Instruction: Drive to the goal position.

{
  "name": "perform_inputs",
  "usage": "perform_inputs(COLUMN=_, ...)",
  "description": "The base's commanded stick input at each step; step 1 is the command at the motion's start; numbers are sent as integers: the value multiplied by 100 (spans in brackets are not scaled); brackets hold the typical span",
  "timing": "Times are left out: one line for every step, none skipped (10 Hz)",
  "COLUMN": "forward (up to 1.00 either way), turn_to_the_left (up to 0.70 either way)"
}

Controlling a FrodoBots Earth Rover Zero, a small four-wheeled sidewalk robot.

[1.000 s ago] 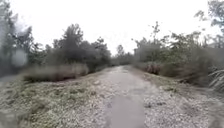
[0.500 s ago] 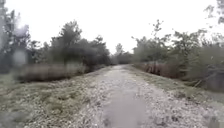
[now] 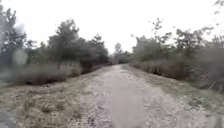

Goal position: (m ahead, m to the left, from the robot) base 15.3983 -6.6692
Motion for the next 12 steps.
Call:
perform_inputs(forward=70, turn_to_the_left=-25)
perform_inputs(forward=70, turn_to_the_left=-33)
perform_inputs(forward=70, turn_to_the_left=-31)
perform_inputs(forward=70, turn_to_the_left=-5)
perform_inputs(forward=70, turn_to_the_left=0)
perform_inputs(forward=70, turn_to_the_left=0)
perform_inputs(forward=70, turn_to_the_left=0)
perform_inputs(forward=70, turn_to_the_left=0)
perform_inputs(forward=70, turn_to_the_left=0)
perform_inputs(forward=70, turn_to_the_left=0)
perform_inputs(forward=70, turn_to_the_left=0)
perform_inputs(forward=70, turn_to_the_left=0)
